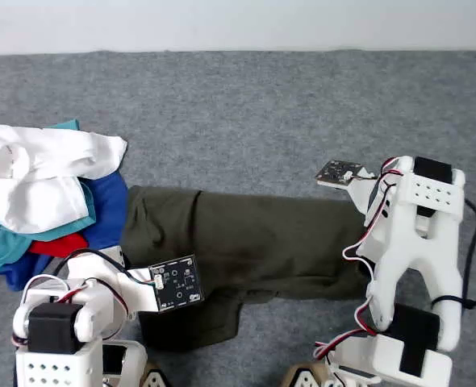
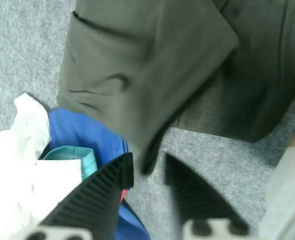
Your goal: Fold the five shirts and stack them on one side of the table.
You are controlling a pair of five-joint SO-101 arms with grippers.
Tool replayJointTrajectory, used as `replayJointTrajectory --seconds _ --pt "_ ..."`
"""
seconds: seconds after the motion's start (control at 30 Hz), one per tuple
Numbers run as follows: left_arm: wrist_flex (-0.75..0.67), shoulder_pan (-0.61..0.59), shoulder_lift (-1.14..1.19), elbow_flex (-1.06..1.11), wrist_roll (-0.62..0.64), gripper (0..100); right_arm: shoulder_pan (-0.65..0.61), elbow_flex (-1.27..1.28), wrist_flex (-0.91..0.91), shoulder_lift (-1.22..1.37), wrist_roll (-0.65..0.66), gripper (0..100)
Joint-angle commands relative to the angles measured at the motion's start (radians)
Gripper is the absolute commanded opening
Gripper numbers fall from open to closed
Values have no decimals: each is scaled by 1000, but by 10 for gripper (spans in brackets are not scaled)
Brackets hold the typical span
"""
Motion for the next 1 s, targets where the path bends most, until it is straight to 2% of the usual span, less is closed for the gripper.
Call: replayJointTrajectory --seconds 0.0,0.23,0.33,0.47,0.53,0.6,0.77,0.97 --pt "23 -2 -5 -96 78 186 15 -71 45 -56 2 333" --pt "14 -9 6 -229 110 184 -31 -175 12 -45 -107 291" --pt "-68 -9 8 -226 215 173 -94 -176 -79 -45 -232 246" --pt "-216 -9 72 -179 318 78 -188 -172 -209 -35 -388 123" --pt "-305 -9 150 -176 387 22 -220 -172 -268 -2 -445 59" --pt "-384 -6 249 -180 450 15 -236 -173 -318 51 -486 22" --pt "-566 0 514 -191 528 14 -231 -187 -455 231 -539 17" --pt "-674 -5 810 -278 565 14 -228 -279 -492 424 -552 15"
